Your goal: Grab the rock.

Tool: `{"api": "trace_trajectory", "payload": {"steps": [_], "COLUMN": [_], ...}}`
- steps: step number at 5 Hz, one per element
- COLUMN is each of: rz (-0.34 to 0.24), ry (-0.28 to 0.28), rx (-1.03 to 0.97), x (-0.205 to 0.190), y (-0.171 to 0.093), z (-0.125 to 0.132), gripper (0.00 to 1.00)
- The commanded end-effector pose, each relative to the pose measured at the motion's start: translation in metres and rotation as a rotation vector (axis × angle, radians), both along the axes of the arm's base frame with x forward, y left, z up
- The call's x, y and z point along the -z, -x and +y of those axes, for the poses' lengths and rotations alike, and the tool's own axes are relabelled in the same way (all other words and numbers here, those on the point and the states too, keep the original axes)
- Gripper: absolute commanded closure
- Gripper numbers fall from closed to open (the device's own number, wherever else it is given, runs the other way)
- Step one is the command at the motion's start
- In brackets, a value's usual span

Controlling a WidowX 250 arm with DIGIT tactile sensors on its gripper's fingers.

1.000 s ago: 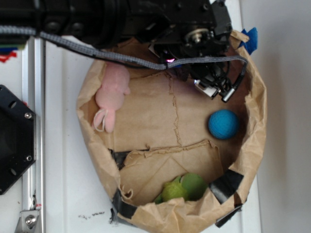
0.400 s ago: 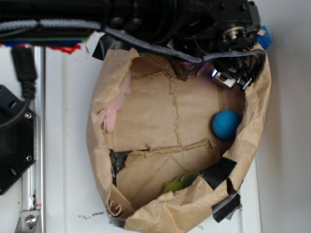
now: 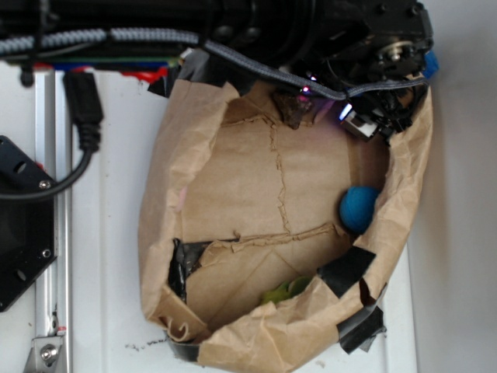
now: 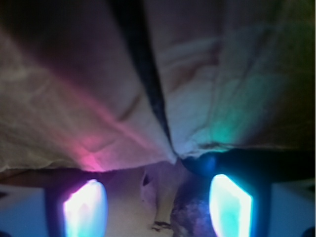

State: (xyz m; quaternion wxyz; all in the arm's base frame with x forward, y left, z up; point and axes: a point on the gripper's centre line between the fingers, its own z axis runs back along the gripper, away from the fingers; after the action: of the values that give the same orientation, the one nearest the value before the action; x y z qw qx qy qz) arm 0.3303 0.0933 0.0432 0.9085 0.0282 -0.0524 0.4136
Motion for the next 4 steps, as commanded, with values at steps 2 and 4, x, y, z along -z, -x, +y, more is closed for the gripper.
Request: {"api": "trace_trajectory", "payload": {"steps": [2, 4], "rz": [-0.085, -0.108], "ry": [0.056, 0.032], "rx": [0.011, 0.135], "x": [-0.033, -0.047], "y": [0.0, 0.025], "z": [0.014, -0.013], "gripper": [0.0, 0.0]}}
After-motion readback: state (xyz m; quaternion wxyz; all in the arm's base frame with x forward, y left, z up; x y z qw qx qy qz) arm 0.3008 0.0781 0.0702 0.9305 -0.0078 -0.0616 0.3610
